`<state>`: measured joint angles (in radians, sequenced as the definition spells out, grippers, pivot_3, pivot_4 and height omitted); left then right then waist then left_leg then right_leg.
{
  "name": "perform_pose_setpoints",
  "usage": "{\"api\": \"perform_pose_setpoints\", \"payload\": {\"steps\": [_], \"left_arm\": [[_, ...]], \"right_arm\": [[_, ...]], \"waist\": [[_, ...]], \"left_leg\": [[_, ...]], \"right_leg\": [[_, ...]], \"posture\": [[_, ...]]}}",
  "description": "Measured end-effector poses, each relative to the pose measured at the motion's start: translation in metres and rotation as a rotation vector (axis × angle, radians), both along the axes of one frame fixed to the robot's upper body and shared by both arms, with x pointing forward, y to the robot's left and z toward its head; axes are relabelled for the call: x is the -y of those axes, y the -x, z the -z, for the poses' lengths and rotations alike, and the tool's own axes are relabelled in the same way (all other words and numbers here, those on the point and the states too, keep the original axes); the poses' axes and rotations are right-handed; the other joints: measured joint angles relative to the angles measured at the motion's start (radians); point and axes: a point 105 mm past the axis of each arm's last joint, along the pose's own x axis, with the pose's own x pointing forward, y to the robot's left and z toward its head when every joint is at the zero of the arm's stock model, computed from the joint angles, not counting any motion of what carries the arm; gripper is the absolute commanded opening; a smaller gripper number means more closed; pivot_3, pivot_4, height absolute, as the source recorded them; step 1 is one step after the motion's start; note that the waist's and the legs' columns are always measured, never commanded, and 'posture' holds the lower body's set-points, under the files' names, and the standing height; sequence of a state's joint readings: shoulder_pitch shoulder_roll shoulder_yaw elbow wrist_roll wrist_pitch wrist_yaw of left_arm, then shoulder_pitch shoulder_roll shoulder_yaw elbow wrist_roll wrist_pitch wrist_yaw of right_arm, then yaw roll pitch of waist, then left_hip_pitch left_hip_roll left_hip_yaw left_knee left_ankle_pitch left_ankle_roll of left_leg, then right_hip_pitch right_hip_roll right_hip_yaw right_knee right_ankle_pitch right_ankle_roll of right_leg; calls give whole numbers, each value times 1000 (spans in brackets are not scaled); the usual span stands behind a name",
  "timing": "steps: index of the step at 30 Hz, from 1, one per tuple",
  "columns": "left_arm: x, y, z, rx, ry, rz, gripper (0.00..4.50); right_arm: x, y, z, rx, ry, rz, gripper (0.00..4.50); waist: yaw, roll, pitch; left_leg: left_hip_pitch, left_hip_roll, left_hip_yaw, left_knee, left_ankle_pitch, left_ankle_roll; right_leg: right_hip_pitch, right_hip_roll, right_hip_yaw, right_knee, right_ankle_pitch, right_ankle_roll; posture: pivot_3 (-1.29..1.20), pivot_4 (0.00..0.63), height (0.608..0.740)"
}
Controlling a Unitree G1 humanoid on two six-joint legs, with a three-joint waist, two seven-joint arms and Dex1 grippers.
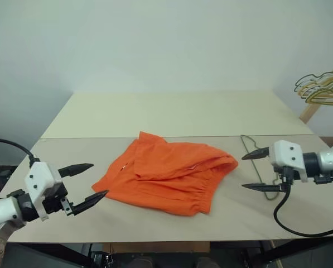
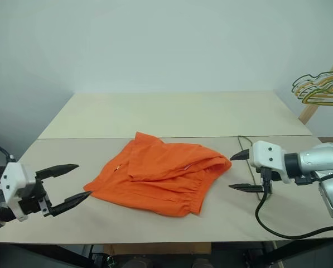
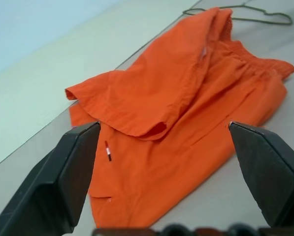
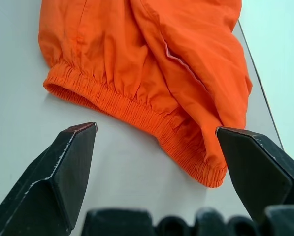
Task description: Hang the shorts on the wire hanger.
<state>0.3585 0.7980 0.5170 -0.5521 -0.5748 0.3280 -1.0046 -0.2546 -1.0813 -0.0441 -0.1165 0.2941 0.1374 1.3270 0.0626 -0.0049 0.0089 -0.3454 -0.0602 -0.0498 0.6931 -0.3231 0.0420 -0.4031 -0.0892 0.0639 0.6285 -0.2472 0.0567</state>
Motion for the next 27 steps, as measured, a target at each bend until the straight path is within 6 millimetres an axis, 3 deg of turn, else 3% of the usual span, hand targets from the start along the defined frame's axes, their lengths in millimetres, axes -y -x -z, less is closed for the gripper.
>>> {"api": "perform_pose_setpoints", "payload": {"steps": [7, 11, 17, 27], "left_arm": [[-3, 7, 25, -89, -100, 41, 4500], [-5, 5, 30, -99, -125, 50, 4500], [5, -1, 27, -79, -115, 100, 4500], [17, 1, 30, -96, -84, 164, 4500]], "right_arm": [[-42, 11, 12, 34, 24, -101, 4483], [-63, 21, 44, 21, 94, -133, 4483], [-81, 29, 69, -11, 133, -89, 4483], [-95, 43, 78, -57, 112, -51, 4483]], "waist": [[1, 0, 0], [4, -3, 1], [3, -4, 1], [-9, -5, 1]], "left_leg": [[-1, 0, 0, 0, 0, 0], [-1, -1, 0, 1, 0, 0], [-3, -1, -1, 0, 0, -1], [-1, 0, -1, 0, 0, -1]], "right_leg": [[-1, 0, -1, 0, 0, 0], [-1, 0, -2, 0, 0, 0], [-2, 0, -2, 0, 0, 0], [-1, 2, -3, 0, 0, 0]], "posture": [[55, 0, 740], [54, 0, 740], [45, 0, 740], [27, 0, 740]]}}
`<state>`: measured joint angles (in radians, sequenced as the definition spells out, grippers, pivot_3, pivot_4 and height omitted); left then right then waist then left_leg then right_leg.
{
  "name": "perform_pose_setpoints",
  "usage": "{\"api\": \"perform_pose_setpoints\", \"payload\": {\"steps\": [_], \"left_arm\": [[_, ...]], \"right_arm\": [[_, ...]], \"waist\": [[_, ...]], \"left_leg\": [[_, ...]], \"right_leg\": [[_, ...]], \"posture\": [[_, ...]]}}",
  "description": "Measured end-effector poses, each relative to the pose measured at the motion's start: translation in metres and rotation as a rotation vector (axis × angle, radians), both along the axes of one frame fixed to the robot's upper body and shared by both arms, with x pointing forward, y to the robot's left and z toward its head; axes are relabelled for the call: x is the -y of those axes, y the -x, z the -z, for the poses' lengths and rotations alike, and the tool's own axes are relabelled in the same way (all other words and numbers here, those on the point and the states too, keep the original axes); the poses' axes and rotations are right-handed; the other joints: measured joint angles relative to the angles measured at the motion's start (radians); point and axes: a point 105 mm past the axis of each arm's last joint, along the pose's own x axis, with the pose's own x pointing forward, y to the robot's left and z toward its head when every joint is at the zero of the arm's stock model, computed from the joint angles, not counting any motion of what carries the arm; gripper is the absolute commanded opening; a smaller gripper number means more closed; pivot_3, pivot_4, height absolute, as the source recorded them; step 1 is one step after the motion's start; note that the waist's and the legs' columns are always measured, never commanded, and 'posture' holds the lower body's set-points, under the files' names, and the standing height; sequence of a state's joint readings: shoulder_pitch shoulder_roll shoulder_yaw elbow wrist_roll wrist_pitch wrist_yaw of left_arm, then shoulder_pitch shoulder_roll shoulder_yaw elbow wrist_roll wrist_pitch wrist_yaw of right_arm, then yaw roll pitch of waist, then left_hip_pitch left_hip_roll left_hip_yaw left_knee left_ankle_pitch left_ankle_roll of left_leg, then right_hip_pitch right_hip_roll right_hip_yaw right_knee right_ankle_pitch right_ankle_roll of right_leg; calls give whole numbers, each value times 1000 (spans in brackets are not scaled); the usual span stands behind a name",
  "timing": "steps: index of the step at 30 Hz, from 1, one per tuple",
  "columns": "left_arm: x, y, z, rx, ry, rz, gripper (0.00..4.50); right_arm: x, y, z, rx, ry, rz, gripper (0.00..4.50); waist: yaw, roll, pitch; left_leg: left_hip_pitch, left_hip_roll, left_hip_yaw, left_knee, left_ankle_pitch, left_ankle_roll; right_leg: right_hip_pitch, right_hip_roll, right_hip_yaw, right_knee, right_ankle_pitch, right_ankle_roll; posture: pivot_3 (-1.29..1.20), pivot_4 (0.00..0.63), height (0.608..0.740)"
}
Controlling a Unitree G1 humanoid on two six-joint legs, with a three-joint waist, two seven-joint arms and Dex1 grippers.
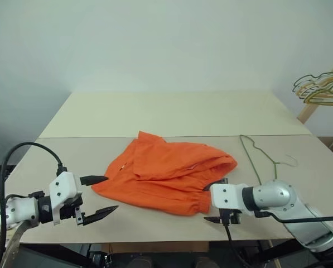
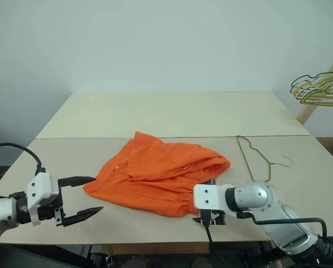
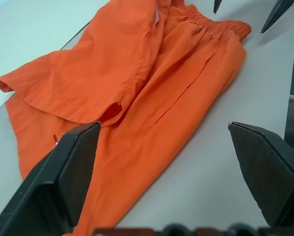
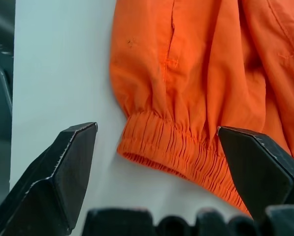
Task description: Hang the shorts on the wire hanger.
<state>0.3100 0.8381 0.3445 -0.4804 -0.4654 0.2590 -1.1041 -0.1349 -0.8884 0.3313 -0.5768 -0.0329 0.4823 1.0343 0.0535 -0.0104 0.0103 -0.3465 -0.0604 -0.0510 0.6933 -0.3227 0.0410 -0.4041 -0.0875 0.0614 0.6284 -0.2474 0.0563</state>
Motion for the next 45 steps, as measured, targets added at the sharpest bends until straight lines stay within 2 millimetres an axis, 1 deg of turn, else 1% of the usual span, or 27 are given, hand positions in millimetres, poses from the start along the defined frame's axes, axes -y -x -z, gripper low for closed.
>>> {"api": "perform_pose_setpoints", "payload": {"steps": [5, 8, 11, 12, 13, 17, 19, 23, 26, 31, 34, 38, 40, 43, 45], "left_arm": [[3, -1, 1, -1, 4, 11, 4500], [3, -1, -1, 5, 4, 13, 4500], [3, -1, -1, 5, 4, 14, 4500], [3, -2, -1, 6, 4, 14, 4500], [3, -2, -1, 6, 4, 14, 4500], [3, -2, -1, 8, 6, 13, 4500], [3, -2, -1, 10, 8, 12, 4500], [-1, -3, 2, 17, -8, 2, 4500], [-12, -7, 13, 11, -82, -10, 4500], [-43, -26, 31, 30, -253, -21, 4500], [-53, -38, 39, 39, -310, 0, 4500], [-57, -50, 53, 14, -353, 51, 4500], [-56, -53, 58, -4, -356, 79, 4500], [-52, -48, 69, -67, -339, 130, 4500], [-51, -45, 73, -100, -325, 160, 4500]], "right_arm": [[-2, -1, 9, 14, 30, 20, 4483], [2, -5, 14, 33, 60, 43, 3873], [3, -9, 16, 48, 68, 64, 2851], [3, -9, 18, 47, 70, 64, 2398], [3, -9, 19, 45, 70, 65, 2138], [2, -9, 20, 41, 68, 63, 630], [2, -9, 20, 43, 66, 61, 15], [2, -9, 21, 50, 63, 48, 15], [5, -8, 20, 88, 79, -12, 15], [28, -13, 17, 162, 130, -93, 15], [37, -15, 18, 170, 152, -119, 15], [40, -16, 17, 174, 153, -141, 15], [40, -17, 16, 180, 149, -138, 15], [38, -18, 14, 187, 136, -133, 15], [38, -18, 15, 187, 135, -133, 15]], "waist": [[-8, 0, 0], [-12, -1, 0], [-13, -1, 0], [-13, -1, 0], [-14, -1, 0], [-14, -1, 0], [-14, -1, 0], [-14, -1, 0], [-14, 0, 0], [-9, -1, 1], [-11, -1, 1], [-15, -1, 1], [-17, -2, 1], [-21, -1, 1], [-26, -1, 1]], "left_leg": [[0, 0, 0, 0, 0, 0], [0, 0, 0, 0, 0, -1], [0, 0, 0, 0, 1, -1], [0, 0, 0, 0, 1, -1], [0, 0, 0, 0, 1, -1], [0, 0, 0, 0, 1, -1], [0, 0, 0, 0, 1, -1], [1, 0, 0, 0, 1, -1], [1, -1, 0, 0, 1, -1], [5, -1, 0, 0, 1, -1], [6, -1, 0, -1, 0, -1], [3, -1, 0, 0, 1, -1], [2, -1, 0, 0, 1, -1], [1, -1, 0, 0, 1, -1], [0, -1, 0, 0, 1, -1]], "right_leg": [[0, 0, 0, 0, 0, 0], [0, 0, 0, 0, 0, 0], [0, 1, 0, 0, 0, 0], [0, 1, 0, 0, 0, 0], [0, 1, 0, 0, 0, 0], [0, 1, 0, 0, 0, 0], [0, 1, 0, 0, 0, 0], [0, 1, 0, 0, 0, 0], [0, 1, 0, 0, 0, -1], [2, 1, -2, -1, 0, -1], [2, 1, -2, -1, 0, -1], [1, 1, -1, 1, 0, -1], [1, 1, -1, 1, 0, -1], [-1, 2, -1, 2, 0, -1], [-1, 2, -1, 2, 0, -1]], "posture": [[25, 0, 740], [26, 0, 740], [27, 0, 740], [27, 0, 740], [27, 0, 740], [29, 0, 740], [30, 0, 740], [33, 0, 740], [34, 0, 740], [31, 0, 740], [26, 0, 740], [21, 0, 740], [7, 0, 740], [-4, 0, 740], [-9, 0, 740]]}}
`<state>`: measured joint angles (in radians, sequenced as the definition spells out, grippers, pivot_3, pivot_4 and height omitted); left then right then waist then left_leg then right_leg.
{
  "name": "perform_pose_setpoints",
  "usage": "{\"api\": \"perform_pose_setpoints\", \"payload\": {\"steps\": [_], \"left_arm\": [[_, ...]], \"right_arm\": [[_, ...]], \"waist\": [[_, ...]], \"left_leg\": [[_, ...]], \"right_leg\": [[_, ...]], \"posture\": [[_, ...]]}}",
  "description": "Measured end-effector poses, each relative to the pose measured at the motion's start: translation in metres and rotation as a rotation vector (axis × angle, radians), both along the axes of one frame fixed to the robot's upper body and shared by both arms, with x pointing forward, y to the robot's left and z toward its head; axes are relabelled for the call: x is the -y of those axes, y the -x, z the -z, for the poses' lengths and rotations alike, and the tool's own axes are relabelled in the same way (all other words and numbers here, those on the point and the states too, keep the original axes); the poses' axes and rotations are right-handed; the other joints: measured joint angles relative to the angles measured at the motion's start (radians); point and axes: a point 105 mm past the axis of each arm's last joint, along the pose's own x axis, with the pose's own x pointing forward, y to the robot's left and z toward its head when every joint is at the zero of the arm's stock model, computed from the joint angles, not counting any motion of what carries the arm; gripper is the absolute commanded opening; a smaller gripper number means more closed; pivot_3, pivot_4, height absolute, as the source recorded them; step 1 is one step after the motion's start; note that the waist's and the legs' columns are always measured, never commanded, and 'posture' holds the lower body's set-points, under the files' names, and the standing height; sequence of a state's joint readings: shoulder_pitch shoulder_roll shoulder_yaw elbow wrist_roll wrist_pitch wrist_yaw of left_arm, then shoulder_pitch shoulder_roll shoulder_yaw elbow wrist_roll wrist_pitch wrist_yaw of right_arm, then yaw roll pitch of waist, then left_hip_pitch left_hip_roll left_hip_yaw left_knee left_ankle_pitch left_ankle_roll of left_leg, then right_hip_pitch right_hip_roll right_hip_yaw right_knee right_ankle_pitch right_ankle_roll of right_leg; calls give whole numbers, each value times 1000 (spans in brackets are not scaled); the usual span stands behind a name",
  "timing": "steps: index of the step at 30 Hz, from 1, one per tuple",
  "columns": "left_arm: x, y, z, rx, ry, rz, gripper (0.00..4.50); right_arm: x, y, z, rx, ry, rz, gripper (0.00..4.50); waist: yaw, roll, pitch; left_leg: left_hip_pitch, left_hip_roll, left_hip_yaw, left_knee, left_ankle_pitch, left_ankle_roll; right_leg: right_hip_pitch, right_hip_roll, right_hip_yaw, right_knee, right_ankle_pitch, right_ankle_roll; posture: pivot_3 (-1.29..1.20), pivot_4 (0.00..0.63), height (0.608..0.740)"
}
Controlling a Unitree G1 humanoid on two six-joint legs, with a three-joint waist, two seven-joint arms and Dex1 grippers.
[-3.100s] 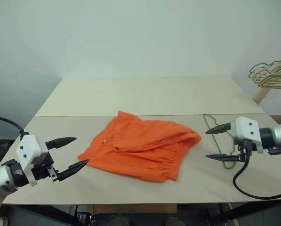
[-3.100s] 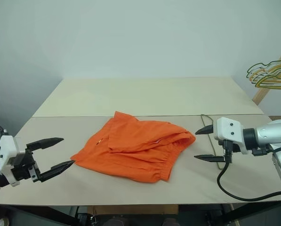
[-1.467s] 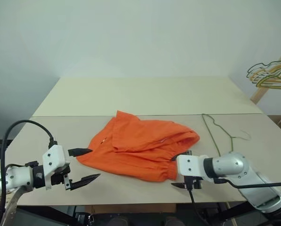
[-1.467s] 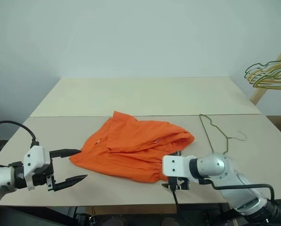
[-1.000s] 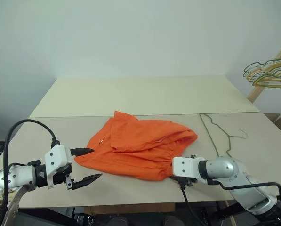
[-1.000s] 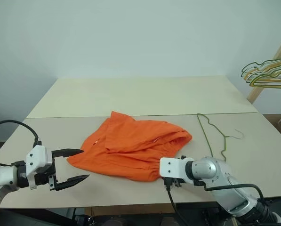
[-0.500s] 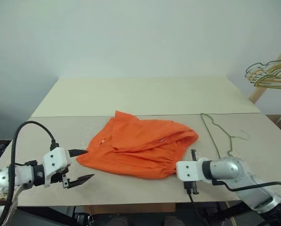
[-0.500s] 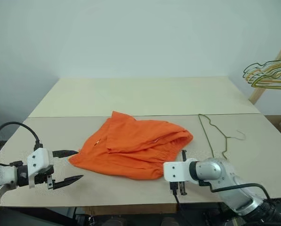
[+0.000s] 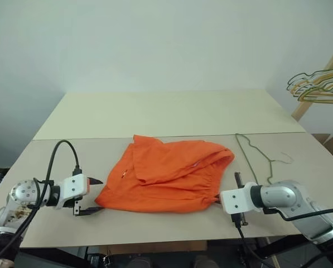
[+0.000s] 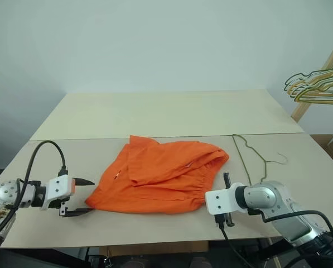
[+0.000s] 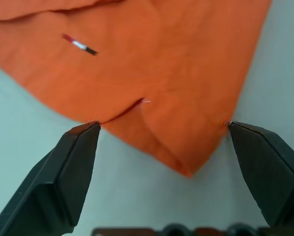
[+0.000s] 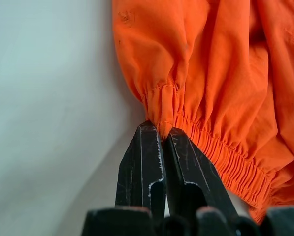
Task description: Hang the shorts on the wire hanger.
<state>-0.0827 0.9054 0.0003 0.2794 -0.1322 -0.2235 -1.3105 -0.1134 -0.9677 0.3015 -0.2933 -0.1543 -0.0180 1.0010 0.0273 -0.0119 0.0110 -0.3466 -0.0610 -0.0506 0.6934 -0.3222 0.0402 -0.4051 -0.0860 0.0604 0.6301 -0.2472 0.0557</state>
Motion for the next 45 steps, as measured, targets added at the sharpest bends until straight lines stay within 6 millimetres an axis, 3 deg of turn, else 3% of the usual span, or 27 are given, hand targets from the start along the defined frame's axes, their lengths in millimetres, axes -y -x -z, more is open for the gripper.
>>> {"api": "perform_pose_setpoints", "payload": {"steps": [4, 12, 15, 28, 36, 42, 45], "left_arm": [[0, 1, 2, -11, -22, 49, 4500], [5, -22, 5, 92, 7, 12, 4500], [6, -21, 7, 80, 10, 18, 3943], [9, -18, 20, 45, -9, 57, 88], [10, -14, 18, 51, 18, 3, 88], [4, 26, 7, -75, -27, 51, 88], [8, 28, -6, -71, -33, 68, 88]], "right_arm": [[-1, 0, 0, 0, -4, 4, 15], [-3, 1, 1, -5, -15, 12, 15], [-3, 1, 2, -7, -15, 15, 0], [-3, 1, 1, -7, -19, 17, 0], [-7, 0, 0, 1, -39, 18, 0], [-1, 10, -11, -36, -18, -46, 0], [-2, 12, -18, -69, -41, -70, 0]], "waist": [[-4, 0, 0], [-3, 7, -4], [-3, 8, -5], [-3, 13, -9], [-11, 13, -9], [-27, 9, -6], [-27, 8, -4]], "left_leg": [[1, 0, 0, 0, 0, 0], [3, 0, 0, 0, 0, 0], [3, -1, 0, 1, 0, 0], [14, 3, -1, 0, 0, 0], [12, 4, -1, 0, 0, 0], [7, 5, 0, 0, -3, 0], [9, 5, 1, 0, -3, 0]], "right_leg": [[1, 0, 0, 0, 0, 0], [2, 0, 0, 1, 0, 0], [2, 0, 0, 1, 0, 0], [16, 5, 0, 0, -1, -1], [14, 5, 1, 0, -1, -1], [4, 5, 3, 1, -1, -1], [6, 5, 3, 0, -1, -1]], "posture": [[-13, 0, 740], [-28, 0, 740], [-29, 0, 740], [-24, 0, 740], [-33, 0, 740], [-33, 0, 740], [-33, 0, 740]]}}
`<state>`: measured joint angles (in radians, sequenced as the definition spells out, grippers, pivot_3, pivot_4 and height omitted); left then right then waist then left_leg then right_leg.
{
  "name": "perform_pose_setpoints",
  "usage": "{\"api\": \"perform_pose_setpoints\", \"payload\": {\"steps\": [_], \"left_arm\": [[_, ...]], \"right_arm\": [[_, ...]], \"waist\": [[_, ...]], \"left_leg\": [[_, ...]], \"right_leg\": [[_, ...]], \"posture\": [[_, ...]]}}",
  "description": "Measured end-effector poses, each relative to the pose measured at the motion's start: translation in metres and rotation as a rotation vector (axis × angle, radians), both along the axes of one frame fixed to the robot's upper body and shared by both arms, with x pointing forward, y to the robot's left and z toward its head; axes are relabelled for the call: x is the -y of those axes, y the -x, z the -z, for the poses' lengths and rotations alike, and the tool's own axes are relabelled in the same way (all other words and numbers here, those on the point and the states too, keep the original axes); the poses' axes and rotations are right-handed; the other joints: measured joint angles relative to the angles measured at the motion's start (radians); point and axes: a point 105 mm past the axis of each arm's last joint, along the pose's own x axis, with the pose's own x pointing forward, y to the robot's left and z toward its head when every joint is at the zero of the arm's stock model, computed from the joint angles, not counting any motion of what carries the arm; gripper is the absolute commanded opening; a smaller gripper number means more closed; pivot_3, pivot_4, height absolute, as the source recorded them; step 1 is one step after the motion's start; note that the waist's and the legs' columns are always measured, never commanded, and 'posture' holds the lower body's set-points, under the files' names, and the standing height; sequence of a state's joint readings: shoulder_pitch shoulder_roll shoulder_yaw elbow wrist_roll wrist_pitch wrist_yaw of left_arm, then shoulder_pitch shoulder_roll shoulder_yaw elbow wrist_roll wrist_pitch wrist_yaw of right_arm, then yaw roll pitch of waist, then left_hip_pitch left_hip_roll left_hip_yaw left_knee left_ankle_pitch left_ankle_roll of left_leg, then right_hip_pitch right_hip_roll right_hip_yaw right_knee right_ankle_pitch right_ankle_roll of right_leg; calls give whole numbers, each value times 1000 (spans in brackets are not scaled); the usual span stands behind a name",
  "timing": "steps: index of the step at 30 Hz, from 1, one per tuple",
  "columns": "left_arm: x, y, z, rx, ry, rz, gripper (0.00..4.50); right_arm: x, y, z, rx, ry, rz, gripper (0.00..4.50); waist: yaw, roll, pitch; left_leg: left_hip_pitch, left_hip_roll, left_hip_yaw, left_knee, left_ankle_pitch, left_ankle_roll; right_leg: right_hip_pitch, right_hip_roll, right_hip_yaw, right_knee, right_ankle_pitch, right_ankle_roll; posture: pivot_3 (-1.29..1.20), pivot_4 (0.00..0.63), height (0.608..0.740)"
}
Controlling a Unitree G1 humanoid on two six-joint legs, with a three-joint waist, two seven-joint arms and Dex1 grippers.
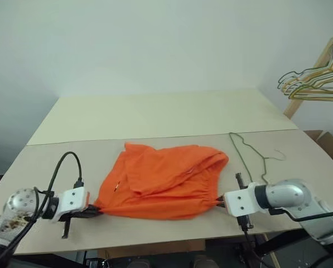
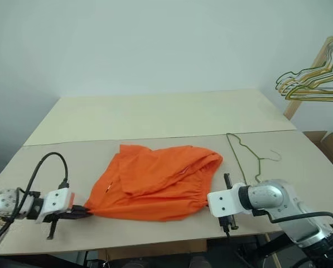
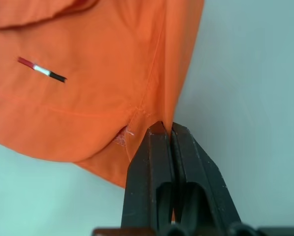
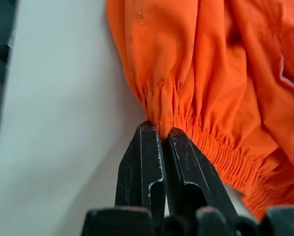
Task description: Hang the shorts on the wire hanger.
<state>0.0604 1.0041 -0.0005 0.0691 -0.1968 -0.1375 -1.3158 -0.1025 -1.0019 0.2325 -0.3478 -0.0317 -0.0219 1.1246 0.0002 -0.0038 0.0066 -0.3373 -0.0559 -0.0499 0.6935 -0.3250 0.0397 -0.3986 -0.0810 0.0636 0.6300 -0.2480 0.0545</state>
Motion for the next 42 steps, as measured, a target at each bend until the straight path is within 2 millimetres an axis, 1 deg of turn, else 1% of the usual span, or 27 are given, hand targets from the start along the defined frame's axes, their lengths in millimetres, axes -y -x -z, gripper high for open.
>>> {"api": "perform_pose_setpoints", "payload": {"steps": [2, 4, 6, 8, 9, 10, 12, 13, 14, 16, 18, 19, 20, 21, 23, 24, 26, 28, 30, 31, 32, 34, 36, 37, 38, 40, 42], "left_arm": [[3, -3, -4, 18, 3, -5, 88], [12, -19, -11, 91, 38, -31, 88], [28, -52, -25, 237, 109, -84, 88], [48, -92, -48, 414, 175, -161, 88], [53, -111, -59, 485, 203, -225, 88], [58, -137, -77, 590, 240, -316, 88], [65, -175, -123, 818, 291, -457, 88], [66, -186, -148, 921, 315, -513, 88], [63, -196, -181, 1059, 360, -596, 88], [54, -196, -236, 1243, 492, -710, 88], [49, -184, -278, 1371, 637, -734, 88], [49, -176, -290, 1415, 679, -716, 88], [50, -163, -304, 1479, 714, -668, 88], [50, -156, -309, 1506, 722, -641, 88], [49, -140, -305, 1515, 688, -552, 88], [47, -132, -294, 1479, 654, -508, 88], [41, -126, -266, 1347, 624, -480, 88], [38, -115, -223, 1162, 533, -420, 88], [34, -98, -175, 972, 401, -352, 88], [33, -90, -154, 884, 352, -327, 88], [33, -77, -134, 794, 297, -287, 88], [32, -56, -103, 653, 222, -231, 88], [30, -37, -80, 537, 163, -183, 88], [29, -24, -69, 468, 130, -158, 88], [29, -17, -61, 420, 112, -141, 88], [28, -9, -54, 364, 92, -127, 88], [23, 3, -50, 309, 20, -91, 88]], "right_arm": [[0, -5, -7, 8, -11, -4, 0], [-2, -23, -17, 47, -49, 37, 0], [-6, -59, -33, 119, -127, 133, 0], [-12, -101, -59, 237, -203, 242, 0], [-14, -119, -72, 296, -234, 293, 0], [-14, -144, -92, 390, -278, 372, 0], [-14, -180, -132, 598, -339, 495, 0], [-13, -191, -151, 700, -359, 540, 0], [-10, -202, -176, 836, -395, 595, 0], [-4, -209, -211, 1005, -497, 674, 0], [0, -205, -238, 1120, -609, 699, 0], [0, -202, -246, 1158, -645, 685, 0], [-1, -196, -253, 1204, -685, 658, 0], [1, -194, -254, 1219, -693, 648, 0], [1, -186, -249, 1215, -704, 596, 0], [2, -182, -237, 1166, -695, 562, 0], [6, -178, -206, 1073, -622, 518, 0], [-1, -169, -156, 924, -505, 424, 0], [-6, -154, -103, 780, -396, 342, 0], [-7, -147, -82, 721, -350, 309, 0], [-13, -138, -63, 672, -306, 251, 0], [-23, -119, -38, 595, -237, 125, 0], [-32, -100, -22, 529, -192, 15, 0], [-36, -89, -15, 492, -170, -45, 0], [-37, -82, -9, 464, -156, -76, 0], [-38, -75, -4, 423, -140, -106, 0], [-38, -67, -8, 382, -131, -155, 0]], "waist": [[2, 0, 1], [6, -1, 2], [11, -3, 3], [15, -6, 4], [15, -7, 4], [14, -9, 3], [11, -12, 2], [8, -15, 1], [1, -16, 1], [-15, -16, 1], [-32, -16, 1], [-42, -16, 1], [-54, -16, 1], [-66, -16, 1], [-85, -16, 1], [-99, -15, 0], [-110, -15, 0], [-124, -15, 1], [-129, -13, 3], [-126, -11, 5], [-124, -10, 6], [-110, -6, 8], [-95, -5, 9], [-90, -5, 9], [-81, -5, 9], [-62, -7, 10], [-45, -9, 11]], "left_leg": [[3, 1, 0, 0, 0, 0], [4, 1, 0, 0, 0, 0], [7, 1, -1, 0, 2, -3], [6, 0, -2, 0, 4, -6], [5, 0, -3, 0, 5, -7], [2, -1, -3, 0, 7, -12], [-10, -2, -2, 1, 12, -19], [-19, -3, -1, 2, 12, -20], [-23, -3, -1, 2, 12, -20], [-33, -5, -2, 2, 12, -20], [-36, -9, -3, 1, 12, -20], [-36, -11, -4, 0, 12, -20], [-36, -13, -6, 0, 12, -19], [-36, -14, -6, 0, 11, -18], [-36, -15, -7, -2, 10, -15], [-35, -15, -7, -2, 10, -14], [-34, -15, -7, 2, 9, -13], [-30, -15, -6, 4, 10, -12], [-16, -15, -4, 3, 10, -11], [-9, -14, -4, 1, 5, -3], [-4, -14, -4, 0, 5, -2], [7, -13, -5, -1, 4, -2], [15, -10, -4, -3, 3, -1], [16, -10, -4, -3, 2, -1], [16, -9, -4, -2, 0, 0], [15, -9, -3, 0, -2, 0], [14, -8, -2, -1, -3, -1]], "right_leg": [[5, 1, -1, 0, 0, 0], [7, 2, -1, 0, 0, 0], [10, 3, -1, 0, 2, -2], [8, 4, -2, 0, 4, -4], [6, 4, -2, 1, 4, -4], [0, 4, -2, 3, 5, -4], [-14, 4, -2, 7, 5, -5], [-27, 2, -2, 18, 5, -5], [-33, 2, -2, 20, 5, -5], [-45, 0, -3, 23, 5, -5], [-55, -3, -3, 27, 5, -5], [-56, -5, -3, 27, 5, -5], [-57, -8, -3, 26, 5, -5], [-57, -10, -3, 26, 5, -5], [-57, -10, 0, 26, 5, -5], [-56, -10, 0, 25, 5, -5], [-53, -8, 1, 25, 6, -3], [-47, -8, 3, 25, 6, -2], [-34, -6, 6, 20, 6, -2], [-26, -5, 5, 17, 6, -2], [-21, -5, 6, 18, 6, -2], [-9, -3, 5, 16, 6, -3], [-1, -1, 5, 13, 5, -3], [0, -1, 5, 11, 5, -3], [0, 0, 5, 11, 5, -3], [-2, 0, 5, 11, 5, -3], [-3, 0, 5, 10, 5, -3]], "posture": [[-1, 0, 740], [-3, 0, 740], [-2, 0, 740], [0, 0, 740], [0, 0, 740], [0, 0, 740], [5, 0, 740], [5, 0, 740], [6, 0, 740], [6, 0, 740], [8, 0, 740], [8, 0, 740], [8, 0, 740], [8, 0, 740], [10, 0, 740], [10, 0, 740], [16, 0, 740], [13, 0, 740], [14, 0, 740], [14, 0, 740], [11, 0, 740], [11, 0, 740], [14, 0, 740], [15, 0, 740], [17, 0, 740], [17, 0, 740], [15, 0, 740]]}}
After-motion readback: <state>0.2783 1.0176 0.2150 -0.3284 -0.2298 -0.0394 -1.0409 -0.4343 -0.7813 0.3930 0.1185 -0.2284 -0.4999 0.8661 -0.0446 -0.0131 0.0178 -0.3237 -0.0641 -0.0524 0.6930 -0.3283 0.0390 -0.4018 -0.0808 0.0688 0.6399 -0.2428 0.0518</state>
